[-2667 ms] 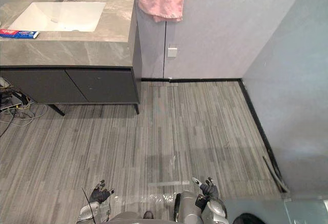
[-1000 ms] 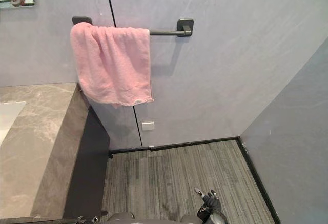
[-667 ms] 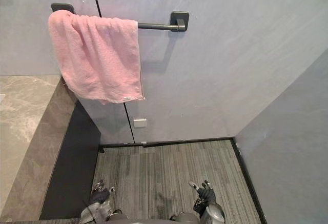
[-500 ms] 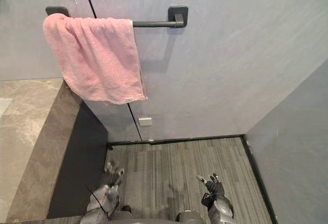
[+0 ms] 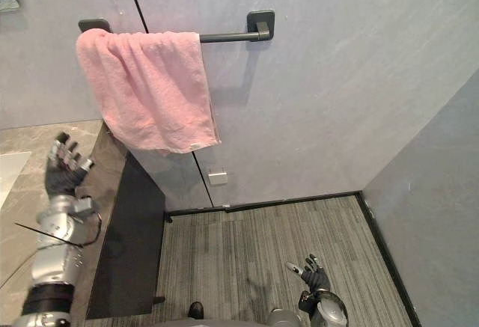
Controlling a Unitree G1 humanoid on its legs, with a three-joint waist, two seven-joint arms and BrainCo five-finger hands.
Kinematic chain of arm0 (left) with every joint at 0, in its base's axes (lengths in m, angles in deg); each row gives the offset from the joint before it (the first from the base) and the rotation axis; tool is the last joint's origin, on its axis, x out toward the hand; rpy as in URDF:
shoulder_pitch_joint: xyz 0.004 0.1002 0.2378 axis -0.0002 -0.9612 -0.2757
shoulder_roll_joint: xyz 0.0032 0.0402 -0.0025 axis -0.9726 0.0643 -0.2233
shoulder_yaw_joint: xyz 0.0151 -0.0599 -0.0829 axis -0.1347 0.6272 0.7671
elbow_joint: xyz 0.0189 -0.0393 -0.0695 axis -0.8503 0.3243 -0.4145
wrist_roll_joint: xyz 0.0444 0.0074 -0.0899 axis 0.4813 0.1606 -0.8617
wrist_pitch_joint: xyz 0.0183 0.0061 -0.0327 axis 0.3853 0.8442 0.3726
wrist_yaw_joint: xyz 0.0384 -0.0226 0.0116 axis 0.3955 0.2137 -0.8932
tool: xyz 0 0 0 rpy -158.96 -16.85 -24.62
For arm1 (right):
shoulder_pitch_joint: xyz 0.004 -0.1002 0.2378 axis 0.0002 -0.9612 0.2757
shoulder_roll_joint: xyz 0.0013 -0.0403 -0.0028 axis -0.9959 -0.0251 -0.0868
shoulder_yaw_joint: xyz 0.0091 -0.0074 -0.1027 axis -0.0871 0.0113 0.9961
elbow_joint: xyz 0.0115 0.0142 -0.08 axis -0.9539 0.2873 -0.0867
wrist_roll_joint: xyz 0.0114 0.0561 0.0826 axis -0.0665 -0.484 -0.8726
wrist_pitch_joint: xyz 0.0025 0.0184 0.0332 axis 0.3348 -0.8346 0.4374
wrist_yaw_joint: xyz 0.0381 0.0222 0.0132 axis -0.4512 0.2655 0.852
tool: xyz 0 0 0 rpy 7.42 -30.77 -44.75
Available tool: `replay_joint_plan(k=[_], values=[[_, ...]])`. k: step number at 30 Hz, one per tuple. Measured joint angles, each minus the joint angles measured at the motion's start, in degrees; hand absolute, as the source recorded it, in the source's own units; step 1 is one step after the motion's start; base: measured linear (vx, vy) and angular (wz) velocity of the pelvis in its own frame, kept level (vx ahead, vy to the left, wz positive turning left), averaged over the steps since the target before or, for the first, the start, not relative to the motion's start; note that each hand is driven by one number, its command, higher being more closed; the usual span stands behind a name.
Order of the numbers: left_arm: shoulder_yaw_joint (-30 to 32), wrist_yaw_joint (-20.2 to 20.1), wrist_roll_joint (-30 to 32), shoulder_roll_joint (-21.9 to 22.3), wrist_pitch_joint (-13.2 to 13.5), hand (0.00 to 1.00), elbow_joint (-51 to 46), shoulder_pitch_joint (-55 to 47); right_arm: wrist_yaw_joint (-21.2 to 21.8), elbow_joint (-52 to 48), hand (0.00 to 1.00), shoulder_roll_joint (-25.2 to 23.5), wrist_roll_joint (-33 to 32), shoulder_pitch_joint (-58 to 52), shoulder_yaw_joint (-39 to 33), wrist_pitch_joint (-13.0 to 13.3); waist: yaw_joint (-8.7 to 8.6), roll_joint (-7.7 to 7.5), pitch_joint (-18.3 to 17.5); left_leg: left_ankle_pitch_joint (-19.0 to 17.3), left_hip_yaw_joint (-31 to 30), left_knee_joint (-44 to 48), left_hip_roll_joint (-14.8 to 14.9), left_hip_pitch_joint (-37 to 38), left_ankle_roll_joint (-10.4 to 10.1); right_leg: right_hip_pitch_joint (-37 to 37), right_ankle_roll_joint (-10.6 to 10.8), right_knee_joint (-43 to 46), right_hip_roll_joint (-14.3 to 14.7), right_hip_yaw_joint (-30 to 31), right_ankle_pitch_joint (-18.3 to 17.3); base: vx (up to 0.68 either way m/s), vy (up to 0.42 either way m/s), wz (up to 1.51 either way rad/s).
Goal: Organize washtable
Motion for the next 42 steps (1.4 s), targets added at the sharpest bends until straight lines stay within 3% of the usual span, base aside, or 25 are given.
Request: replay_joint_plan(k=[3,11,19,28,34,42], values=[[0.01,-0.07,-0.02,-2.68,0.4,0.0,-0.48,0.84,0.11,0.01,0.0,0.08,0.29,-1.39,0.27,-0.34,-0.01,0.66,-1.18,0.75,-0.03,-1.67,-0.53,-0.03,1.08,0.01,0.62,-2.23,-0.16,0.6,1.57,-0.12,0.069,-0.03],[-0.18,-0.3,-0.25,-9.56,0.92,0.0,4.69,8.01,2.09,-0.03,0.0,0.53,1.09,-3.75,2.15,-0.51,-0.11,1.11,-1.61,3.11,0.58,-5.21,-0.75,0.88,1.24,-0.17,0.76,-4.16,0.1,1.84,2.7,-0.05,0.011,-0.01],[-5.48,-1.72,-0.21,-15.46,0.84,0.0,9.73,17.23,2.29,-1.74,0.0,0.53,1.14,-3.93,2.11,-0.49,-0.04,1.04,-1.64,3.44,2.47,-5.13,-0.71,-1.2,1.05,-2.25,0.78,-6.46,0.64,3.79,5.07,0.05,-0.001,-0.13],[-13.08,-2.83,-2.76,-20.42,0.84,0.0,19.19,31.35,2.29,-4.37,0.0,0.05,1.05,-3.0,2.2,-0.28,-0.56,-1.14,0.69,3.42,4.91,-5.11,-0.53,-3.44,1.04,-4.77,0.32,-9.21,1.23,6.93,7.26,0.02,0.0,-0.16],[-15.97,-2.73,-4.72,-22.19,1.74,0.0,22.29,35.46,2.26,-6.91,0.0,0.1,0.35,-2.75,3.47,-0.11,-0.22,-3.73,3.28,3.42,6.28,-5.1,0.1,-4.52,1.03,-6.39,0.09,-10.22,2.0,8.73,8.66,-0.04,-0.011,-0.13],[-16.01,-2.64,-5.29,-22.2,1.8,0.0,25.77,37.24,2.18,-8.43,0.0,0.0,0.14,-2.75,3.89,-0.13,-0.26,-4.44,5.29,3.47,7.22,-5.11,0.11,-5.47,1.01,-8.0,0.15,-10.15,2.08,9.92,9.36,-0.03,-0.005,-0.07]])
